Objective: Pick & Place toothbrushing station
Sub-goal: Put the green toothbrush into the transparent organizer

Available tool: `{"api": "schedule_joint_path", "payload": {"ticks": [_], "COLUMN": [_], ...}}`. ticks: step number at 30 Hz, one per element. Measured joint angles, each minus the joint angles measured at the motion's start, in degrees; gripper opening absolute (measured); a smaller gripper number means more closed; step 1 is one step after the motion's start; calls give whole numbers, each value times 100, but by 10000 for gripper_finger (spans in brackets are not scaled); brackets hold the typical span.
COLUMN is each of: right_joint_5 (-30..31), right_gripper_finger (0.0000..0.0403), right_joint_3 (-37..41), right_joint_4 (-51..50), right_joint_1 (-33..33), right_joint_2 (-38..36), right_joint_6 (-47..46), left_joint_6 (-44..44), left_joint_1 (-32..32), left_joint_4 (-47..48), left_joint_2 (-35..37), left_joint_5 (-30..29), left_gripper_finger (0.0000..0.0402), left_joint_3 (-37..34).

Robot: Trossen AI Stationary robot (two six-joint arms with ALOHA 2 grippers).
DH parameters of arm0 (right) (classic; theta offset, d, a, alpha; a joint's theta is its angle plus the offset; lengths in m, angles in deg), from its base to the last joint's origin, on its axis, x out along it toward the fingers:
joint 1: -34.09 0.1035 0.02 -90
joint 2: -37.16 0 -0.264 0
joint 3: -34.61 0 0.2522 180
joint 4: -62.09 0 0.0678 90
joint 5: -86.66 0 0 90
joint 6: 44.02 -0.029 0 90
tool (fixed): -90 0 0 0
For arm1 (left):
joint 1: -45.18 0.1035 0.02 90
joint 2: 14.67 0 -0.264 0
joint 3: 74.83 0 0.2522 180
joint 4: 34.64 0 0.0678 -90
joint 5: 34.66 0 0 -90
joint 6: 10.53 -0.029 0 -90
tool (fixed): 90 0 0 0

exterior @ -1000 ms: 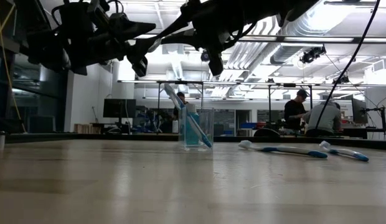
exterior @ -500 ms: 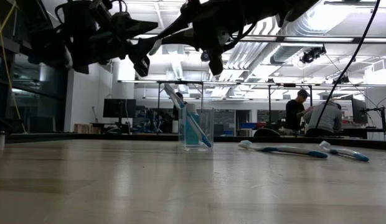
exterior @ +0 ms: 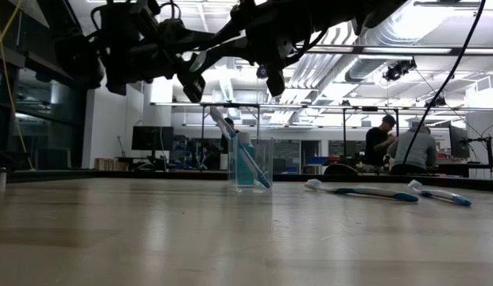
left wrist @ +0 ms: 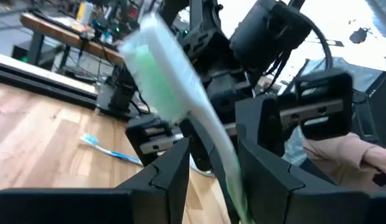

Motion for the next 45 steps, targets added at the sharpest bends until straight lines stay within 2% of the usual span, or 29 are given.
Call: {"api": "schedule_joint_path", "payload": {"ticks": [8, 17, 26, 35, 42, 45], "right_joint_5": [200, 432, 387, 318, 349, 369], "right_gripper_finger": [4, 4, 4, 4, 4, 4], "right_joint_3": [-2, -7, -7, -4, 2, 4], "right_joint_4": [-32, -118, -96, -90, -133, -132], "right_joint_1": [0, 33, 33, 33, 33, 33], "right_joint_2": [0, 0, 0, 0, 0, 0], "right_joint_6": [-185, -315, -315, -315, -273, -271], "left_joint_6": [105, 411, 409, 345, 428, 431], "left_joint_1": [133, 450, 446, 417, 411, 411], "left_joint_4": [-467, -474, -466, -416, -411, -414], "left_joint_2": [-69, -43, -43, -41, -34, -33], "left_joint_5": [263, 616, 641, 624, 604, 606], "left_gripper_finger": [134, 134, 122, 86, 15, 9], "left_joint_3": [58, 58, 58, 55, 55, 53]}}
